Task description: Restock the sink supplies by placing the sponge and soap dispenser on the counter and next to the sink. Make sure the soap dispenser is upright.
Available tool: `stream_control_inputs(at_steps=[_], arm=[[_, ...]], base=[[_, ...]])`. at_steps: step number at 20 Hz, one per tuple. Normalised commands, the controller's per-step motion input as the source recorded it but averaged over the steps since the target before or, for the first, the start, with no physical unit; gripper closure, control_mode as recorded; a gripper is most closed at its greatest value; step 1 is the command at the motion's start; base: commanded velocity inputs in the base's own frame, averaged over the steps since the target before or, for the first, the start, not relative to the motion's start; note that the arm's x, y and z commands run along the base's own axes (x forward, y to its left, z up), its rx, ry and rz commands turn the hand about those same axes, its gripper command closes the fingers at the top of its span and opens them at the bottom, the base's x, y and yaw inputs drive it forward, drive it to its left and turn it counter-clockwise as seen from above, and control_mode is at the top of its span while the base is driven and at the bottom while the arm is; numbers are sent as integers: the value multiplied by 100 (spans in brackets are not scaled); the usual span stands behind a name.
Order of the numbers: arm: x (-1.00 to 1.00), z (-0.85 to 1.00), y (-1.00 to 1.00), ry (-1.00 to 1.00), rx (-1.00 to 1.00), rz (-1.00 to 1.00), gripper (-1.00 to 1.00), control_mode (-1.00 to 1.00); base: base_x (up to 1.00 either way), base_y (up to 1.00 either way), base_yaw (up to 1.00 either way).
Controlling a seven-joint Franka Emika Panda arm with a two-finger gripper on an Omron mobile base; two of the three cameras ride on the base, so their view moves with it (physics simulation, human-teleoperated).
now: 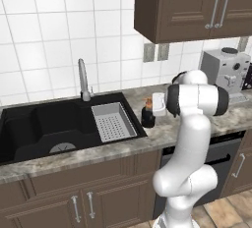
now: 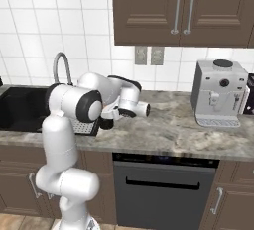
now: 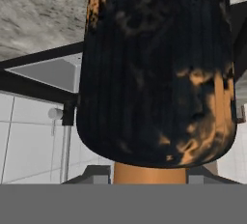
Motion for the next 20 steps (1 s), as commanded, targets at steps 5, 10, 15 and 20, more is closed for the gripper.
stream_control_inputs(at_steps=[5, 10, 15, 20], arm=[[0, -48, 0, -2, -1, 0, 100, -100], [-30, -40, 0, -5, -1, 0, -100, -100], [-12, -3, 0, -6, 0, 0, -100, -100], [-9, 1, 0, -3, 0, 0, -100, -100]], base=[[0, 0, 0], [0, 0, 0], [0, 0, 0], [0, 0, 0]])
